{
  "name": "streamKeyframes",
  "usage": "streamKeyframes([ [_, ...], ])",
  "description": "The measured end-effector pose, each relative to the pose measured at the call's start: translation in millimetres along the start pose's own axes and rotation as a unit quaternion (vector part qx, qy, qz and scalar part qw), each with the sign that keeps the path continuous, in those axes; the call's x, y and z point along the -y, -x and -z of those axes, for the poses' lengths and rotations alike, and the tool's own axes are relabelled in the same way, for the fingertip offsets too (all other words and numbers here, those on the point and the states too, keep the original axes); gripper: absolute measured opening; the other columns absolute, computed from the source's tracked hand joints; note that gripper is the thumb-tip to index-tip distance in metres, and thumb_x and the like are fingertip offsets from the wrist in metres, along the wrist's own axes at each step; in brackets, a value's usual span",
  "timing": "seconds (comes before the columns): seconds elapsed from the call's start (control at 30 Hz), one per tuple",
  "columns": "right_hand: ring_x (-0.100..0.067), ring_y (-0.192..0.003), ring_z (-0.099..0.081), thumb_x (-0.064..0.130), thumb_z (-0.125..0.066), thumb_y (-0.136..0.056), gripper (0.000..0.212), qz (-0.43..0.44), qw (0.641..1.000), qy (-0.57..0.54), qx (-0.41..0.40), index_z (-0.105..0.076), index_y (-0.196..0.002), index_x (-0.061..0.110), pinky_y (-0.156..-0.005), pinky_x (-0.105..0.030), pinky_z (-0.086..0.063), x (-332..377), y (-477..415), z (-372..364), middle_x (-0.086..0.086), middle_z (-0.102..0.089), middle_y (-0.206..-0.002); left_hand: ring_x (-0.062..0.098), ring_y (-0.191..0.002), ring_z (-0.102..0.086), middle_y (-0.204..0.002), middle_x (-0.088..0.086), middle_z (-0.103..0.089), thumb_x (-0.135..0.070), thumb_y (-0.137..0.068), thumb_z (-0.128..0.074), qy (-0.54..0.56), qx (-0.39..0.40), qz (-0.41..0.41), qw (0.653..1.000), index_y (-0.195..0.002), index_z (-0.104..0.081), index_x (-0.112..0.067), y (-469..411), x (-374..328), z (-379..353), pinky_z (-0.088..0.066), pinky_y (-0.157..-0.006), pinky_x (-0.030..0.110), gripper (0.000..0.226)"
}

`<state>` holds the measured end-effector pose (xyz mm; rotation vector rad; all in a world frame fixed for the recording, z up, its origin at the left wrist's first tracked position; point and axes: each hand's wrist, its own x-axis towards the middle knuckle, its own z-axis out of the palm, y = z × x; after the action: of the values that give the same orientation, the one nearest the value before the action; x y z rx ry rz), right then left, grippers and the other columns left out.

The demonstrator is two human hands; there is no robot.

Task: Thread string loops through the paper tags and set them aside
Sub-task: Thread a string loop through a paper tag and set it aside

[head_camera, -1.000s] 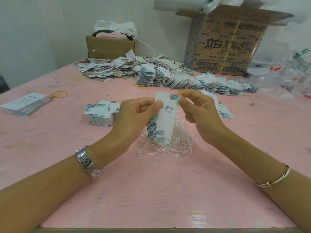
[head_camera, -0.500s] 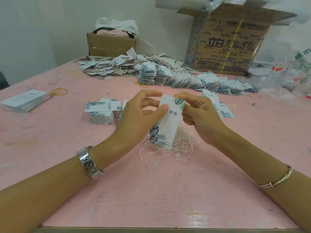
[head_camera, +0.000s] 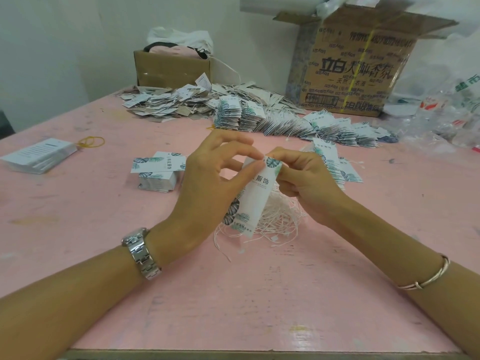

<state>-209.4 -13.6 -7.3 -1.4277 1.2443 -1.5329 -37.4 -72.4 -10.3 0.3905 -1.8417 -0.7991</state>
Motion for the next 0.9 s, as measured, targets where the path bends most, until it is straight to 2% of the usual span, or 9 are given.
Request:
streamKeyframes([
  [0.07, -0.006, -0.043, -0.025, 0.015, -0.064, -0.08, 0.013, 0.004, 1.0, -0.005, 0.004, -0.071, -0.089, 0.008, -0.043, -0.017, -0.021, -1.2, -0.4, 1.4, -0.018, -0.045, -0.072, 0.009, -0.08, -0.068, -0.117, 0.001, -0.06, -0.015, -0.086, -0.074, -0.003, -0.001, -0.005, 1.0, -0.097, -0.075, -0.012, 0.0, -0.8, 0.5, -0.049, -0.066, 0.01, 0.011],
  [0.17, -0.006, -0.043, -0.026, 0.013, -0.063, -0.081, 0.011, 0.008, 1.0, -0.012, 0.02, -0.071, -0.088, 0.009, -0.043, -0.016, -0.021, -2.0, -1.3, 3.5, 0.004, -0.054, -0.067, 0.008, -0.086, -0.068, -0.117, -0.001, -0.061, -0.017, -0.087, -0.073, -0.02, -0.004, -0.023, 1.0, -0.096, -0.076, -0.013, -0.1, -2.8, 1.9, -0.048, -0.066, 0.01, 0.011],
  [0.37, -0.006, -0.044, -0.026, 0.012, -0.064, -0.082, 0.013, 0.016, 0.999, -0.018, 0.039, -0.077, -0.081, 0.017, -0.043, -0.017, -0.023, -1.4, -2.1, 5.5, -0.003, -0.055, -0.075, 0.007, -0.089, -0.065, -0.118, -0.001, -0.058, -0.017, -0.089, -0.072, -0.067, 0.006, -0.068, 0.995, -0.093, -0.074, -0.01, -0.5, -4.4, 3.6, -0.053, -0.055, 0.019, 0.008],
  [0.5, -0.007, -0.046, -0.025, 0.014, -0.064, -0.083, 0.015, 0.015, 0.998, -0.004, 0.066, -0.078, -0.081, 0.02, -0.044, -0.016, -0.023, -2.8, -2.3, 6.1, -0.004, -0.055, -0.076, 0.009, -0.084, -0.063, -0.113, -0.004, -0.055, -0.016, -0.088, -0.071, -0.081, 0.023, -0.06, 0.995, -0.088, -0.07, -0.011, -0.9, -1.5, 2.5, -0.043, -0.059, 0.009, 0.005],
  [0.57, -0.007, -0.046, -0.025, 0.02, -0.067, -0.083, 0.011, 0.008, 0.996, 0.01, 0.085, -0.078, -0.083, 0.022, -0.044, -0.016, -0.023, -2.5, -2.9, 7.7, -0.003, -0.052, -0.068, 0.007, -0.083, -0.062, -0.111, -0.006, -0.054, -0.018, -0.086, -0.069, -0.081, 0.023, -0.038, 0.996, -0.086, -0.068, -0.012, -1.1, 0.4, 1.8, -0.041, -0.062, 0.009, 0.006],
  [0.7, -0.007, -0.045, -0.026, 0.033, -0.071, -0.079, 0.009, -0.018, 0.992, 0.063, 0.109, -0.077, -0.082, 0.026, -0.044, -0.019, -0.02, 2.1, -6.6, 21.1, 0.013, -0.053, -0.055, 0.004, -0.101, -0.055, -0.112, -0.007, -0.052, -0.025, -0.081, -0.066, -0.096, 0.029, -0.019, 0.995, -0.082, -0.067, -0.015, -0.8, 4.6, 2.3, -0.049, -0.078, 0.017, 0.01],
  [0.77, -0.009, -0.047, -0.025, 0.032, -0.072, -0.08, 0.007, -0.03, 0.989, 0.098, 0.109, -0.077, -0.08, 0.026, -0.046, -0.024, -0.018, 5.2, -8.5, 33.8, 0.011, -0.055, -0.058, 0.006, -0.113, -0.047, -0.114, -0.007, -0.052, -0.03, -0.078, -0.066, -0.133, 0.024, -0.016, 0.991, -0.081, -0.068, -0.017, -1.0, 5.1, 3.5, -0.035, -0.092, 0.008, 0.014],
  [0.83, -0.011, -0.049, -0.025, 0.028, -0.072, -0.08, 0.007, -0.046, 0.986, 0.115, 0.112, -0.077, -0.079, 0.024, -0.046, -0.023, -0.02, 7.4, -10.4, 47.2, 0.007, -0.055, -0.06, 0.009, -0.113, -0.042, -0.111, -0.004, -0.054, -0.031, -0.076, -0.068, -0.16, 0.008, -0.015, 0.987, -0.079, -0.069, -0.016, -1.8, 4.4, 5.6, -0.027, -0.093, 0.006, 0.015],
  [0.9, -0.011, -0.05, -0.026, 0.027, -0.075, -0.079, 0.007, -0.062, 0.984, 0.116, 0.12, -0.078, -0.081, 0.021, -0.046, -0.019, -0.024, 8.5, -11.9, 58.8, 0.006, -0.055, -0.061, 0.01, -0.107, -0.042, -0.104, -0.004, -0.055, -0.03, -0.074, -0.07, -0.16, -0.005, -0.012, 0.987, -0.078, -0.069, -0.017, -3.6, 2.4, 8.3, -0.028, -0.09, 0.007, 0.014],
])
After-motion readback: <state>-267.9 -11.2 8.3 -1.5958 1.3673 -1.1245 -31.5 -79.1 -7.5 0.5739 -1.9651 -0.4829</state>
